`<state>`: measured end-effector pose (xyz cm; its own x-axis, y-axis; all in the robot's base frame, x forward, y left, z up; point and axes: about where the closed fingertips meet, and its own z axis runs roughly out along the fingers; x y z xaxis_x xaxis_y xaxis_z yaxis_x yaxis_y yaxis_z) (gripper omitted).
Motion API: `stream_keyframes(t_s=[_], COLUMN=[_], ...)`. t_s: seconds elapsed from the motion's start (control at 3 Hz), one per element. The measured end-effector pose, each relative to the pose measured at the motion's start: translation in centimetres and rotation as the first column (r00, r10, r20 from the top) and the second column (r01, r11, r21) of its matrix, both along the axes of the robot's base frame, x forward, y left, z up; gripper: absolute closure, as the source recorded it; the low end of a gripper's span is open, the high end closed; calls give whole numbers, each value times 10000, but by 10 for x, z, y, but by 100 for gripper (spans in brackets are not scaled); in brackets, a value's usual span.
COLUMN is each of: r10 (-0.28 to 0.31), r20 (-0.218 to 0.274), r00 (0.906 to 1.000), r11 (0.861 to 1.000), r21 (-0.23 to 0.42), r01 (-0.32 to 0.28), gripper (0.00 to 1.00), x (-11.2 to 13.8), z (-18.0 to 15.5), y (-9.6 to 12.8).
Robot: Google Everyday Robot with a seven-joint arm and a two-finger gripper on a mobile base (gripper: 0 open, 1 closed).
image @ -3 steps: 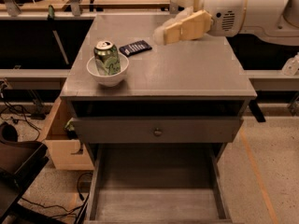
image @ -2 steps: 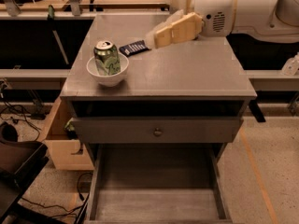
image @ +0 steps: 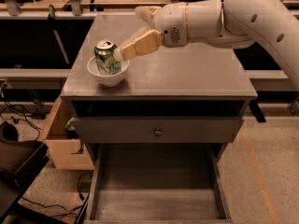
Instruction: Pick green can from white bowl and place on counter
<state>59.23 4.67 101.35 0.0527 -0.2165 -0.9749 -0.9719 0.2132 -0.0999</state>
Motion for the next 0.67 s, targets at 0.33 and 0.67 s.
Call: stream_keyframes(t_s=[0.33, 0.67], r10=[157, 365], r20=[47, 64], r00=[9999, 9993], r11=[9998, 9986], r21=[107, 382], r01=[-157, -368], gripper=[0, 0], x=[21, 33], z=[-17, -38], y=[28, 50])
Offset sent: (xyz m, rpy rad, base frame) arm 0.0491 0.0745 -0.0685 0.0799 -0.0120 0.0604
